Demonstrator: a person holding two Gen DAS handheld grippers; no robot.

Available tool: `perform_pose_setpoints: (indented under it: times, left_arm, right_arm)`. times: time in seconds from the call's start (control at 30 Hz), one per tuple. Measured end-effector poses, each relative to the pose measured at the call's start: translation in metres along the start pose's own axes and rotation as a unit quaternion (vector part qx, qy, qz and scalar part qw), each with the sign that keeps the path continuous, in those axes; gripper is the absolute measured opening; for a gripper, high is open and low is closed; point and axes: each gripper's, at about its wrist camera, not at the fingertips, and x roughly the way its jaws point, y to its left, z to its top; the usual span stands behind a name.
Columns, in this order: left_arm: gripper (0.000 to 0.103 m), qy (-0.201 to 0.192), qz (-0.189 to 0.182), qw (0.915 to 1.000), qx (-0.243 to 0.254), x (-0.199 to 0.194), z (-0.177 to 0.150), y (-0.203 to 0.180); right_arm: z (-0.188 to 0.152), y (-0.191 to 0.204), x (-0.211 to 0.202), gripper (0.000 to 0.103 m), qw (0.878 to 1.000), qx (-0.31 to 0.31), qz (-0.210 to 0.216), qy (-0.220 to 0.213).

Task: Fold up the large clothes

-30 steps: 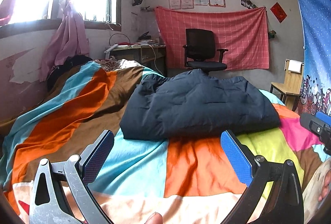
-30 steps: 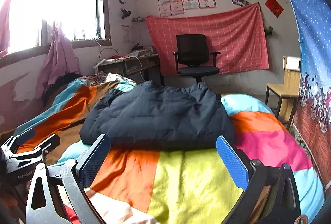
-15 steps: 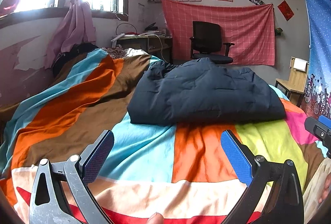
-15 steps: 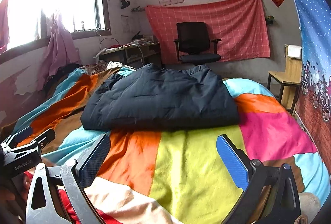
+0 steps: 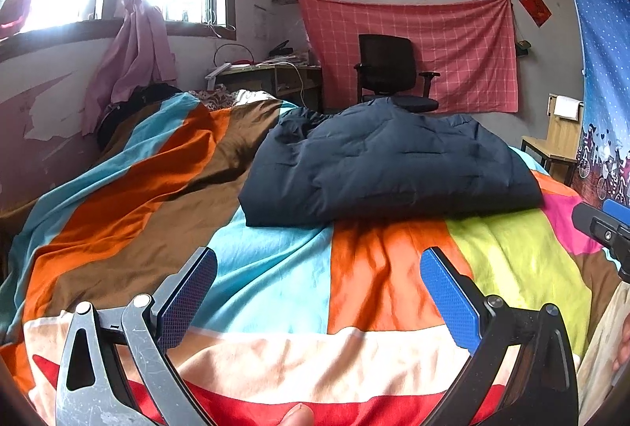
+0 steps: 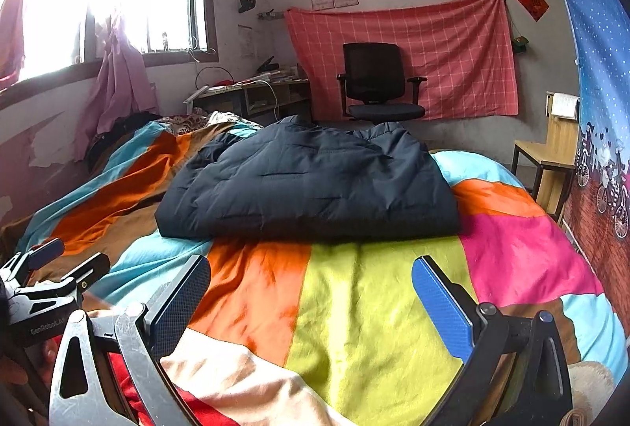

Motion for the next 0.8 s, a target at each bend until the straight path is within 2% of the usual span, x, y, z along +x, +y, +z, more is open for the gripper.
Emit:
perform_pose_setpoints:
  times: [0.8]
  left_arm:
    - [0.101, -0.005, 0.002, 1.0000, 0.002, -0.0017, 0.0005, 0.0008]
  right_arm:
    - [-0.0019, -0.0018, 0.0007, 0.103, 1.000, 0.002, 0.001, 0.001]
